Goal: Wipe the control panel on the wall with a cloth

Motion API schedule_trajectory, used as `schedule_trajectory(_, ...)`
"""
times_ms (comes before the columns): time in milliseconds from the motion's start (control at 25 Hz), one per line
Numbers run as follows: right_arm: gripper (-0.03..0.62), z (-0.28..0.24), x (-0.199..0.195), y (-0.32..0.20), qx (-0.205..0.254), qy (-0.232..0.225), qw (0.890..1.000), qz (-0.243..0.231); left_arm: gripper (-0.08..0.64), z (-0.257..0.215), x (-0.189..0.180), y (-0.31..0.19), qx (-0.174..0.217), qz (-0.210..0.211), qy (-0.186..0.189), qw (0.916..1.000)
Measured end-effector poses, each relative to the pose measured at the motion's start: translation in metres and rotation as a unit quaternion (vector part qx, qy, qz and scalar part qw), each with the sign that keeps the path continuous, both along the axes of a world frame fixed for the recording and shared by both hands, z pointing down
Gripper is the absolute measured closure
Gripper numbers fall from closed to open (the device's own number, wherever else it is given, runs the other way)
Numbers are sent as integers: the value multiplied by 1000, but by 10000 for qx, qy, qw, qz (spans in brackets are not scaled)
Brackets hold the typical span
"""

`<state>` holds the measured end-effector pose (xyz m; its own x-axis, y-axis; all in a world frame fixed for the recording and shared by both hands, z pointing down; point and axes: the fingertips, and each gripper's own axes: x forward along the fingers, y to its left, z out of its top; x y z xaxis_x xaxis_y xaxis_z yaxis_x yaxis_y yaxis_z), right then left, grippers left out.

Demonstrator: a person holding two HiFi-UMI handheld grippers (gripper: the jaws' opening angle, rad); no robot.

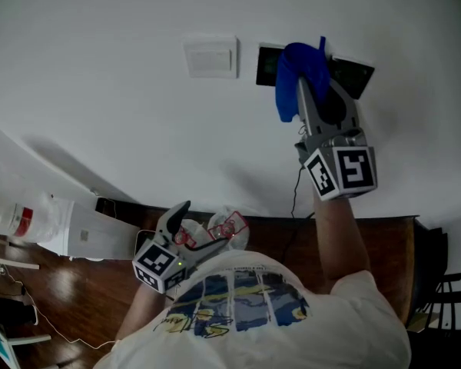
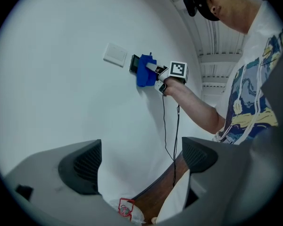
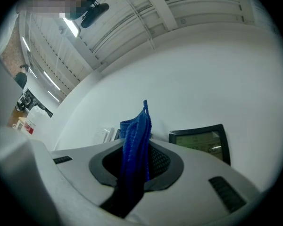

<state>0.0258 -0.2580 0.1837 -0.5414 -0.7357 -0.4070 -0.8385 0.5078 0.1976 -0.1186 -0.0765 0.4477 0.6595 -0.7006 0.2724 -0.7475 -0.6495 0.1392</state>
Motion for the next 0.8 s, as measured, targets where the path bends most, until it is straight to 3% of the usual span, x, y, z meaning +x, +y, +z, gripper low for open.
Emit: schedule_trajectory(800,495,-2,82,1,88,-85,9974,708,54,-3,35,-8,-53,381,35,9993)
